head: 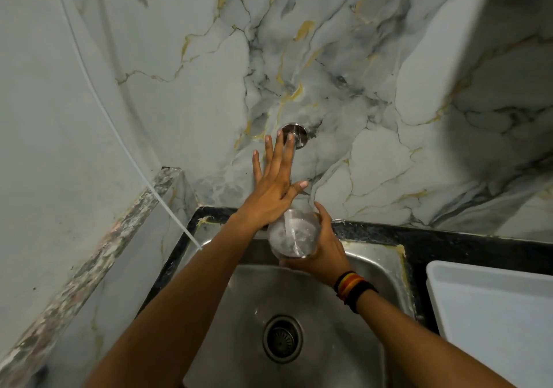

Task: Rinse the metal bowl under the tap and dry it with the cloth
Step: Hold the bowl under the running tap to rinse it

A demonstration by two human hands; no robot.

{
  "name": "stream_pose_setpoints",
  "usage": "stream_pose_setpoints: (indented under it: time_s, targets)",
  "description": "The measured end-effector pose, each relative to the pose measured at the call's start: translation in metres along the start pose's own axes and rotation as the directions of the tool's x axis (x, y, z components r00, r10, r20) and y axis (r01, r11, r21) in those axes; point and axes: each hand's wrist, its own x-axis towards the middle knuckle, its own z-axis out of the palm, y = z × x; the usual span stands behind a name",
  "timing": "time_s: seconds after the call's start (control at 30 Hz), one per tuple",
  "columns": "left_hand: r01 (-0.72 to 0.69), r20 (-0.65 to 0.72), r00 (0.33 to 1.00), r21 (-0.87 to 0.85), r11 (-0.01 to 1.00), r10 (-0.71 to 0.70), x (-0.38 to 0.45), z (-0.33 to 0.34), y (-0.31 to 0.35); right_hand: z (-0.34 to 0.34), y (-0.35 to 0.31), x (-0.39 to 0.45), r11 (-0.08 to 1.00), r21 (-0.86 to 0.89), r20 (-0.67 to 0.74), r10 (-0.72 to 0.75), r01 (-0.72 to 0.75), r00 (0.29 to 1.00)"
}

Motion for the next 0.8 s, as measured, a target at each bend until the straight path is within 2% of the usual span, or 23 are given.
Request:
stream_pose_setpoints:
  time_s: [0.17, 0.27, 0.43, 0.63, 0.8]
  targets:
    - [0.007, -0.016, 1.000, 0.082, 0.997, -0.006, -0.001, 0.000, 0.003, -0.001, -0.015, 0.004, 1.000, -0.009, 0.013, -0.024, 0.024, 1.000]
    - [0.049, -0.047, 0.998, 0.103, 0.993, -0.044, -0.003, 0.003, 0.008, 0.001, -0.005, -0.011, 1.000, 0.003, 0.026, -0.019, 0.019, 0.999]
    - [0.126, -0.129, 0.985, 0.086, 0.988, -0.114, -0.010, 0.014, 0.019, -0.014, 0.008, -0.020, 1.000, -0.004, -0.037, 0.027, -0.027, 0.999]
    - [0.214, -0.239, 0.956, 0.169, 0.962, -0.170, -0.012, 0.024, 0.030, -0.002, 0.007, -0.025, 0.998, 0.058, 0.002, 0.027, -0.027, 1.000]
    - [0.309, -0.294, 0.927, 0.241, 0.920, -0.234, -0.009, 0.033, 0.041, -0.012, 0.034, -0.038, 0.997, 0.067, -0.040, 0.047, -0.044, 0.998]
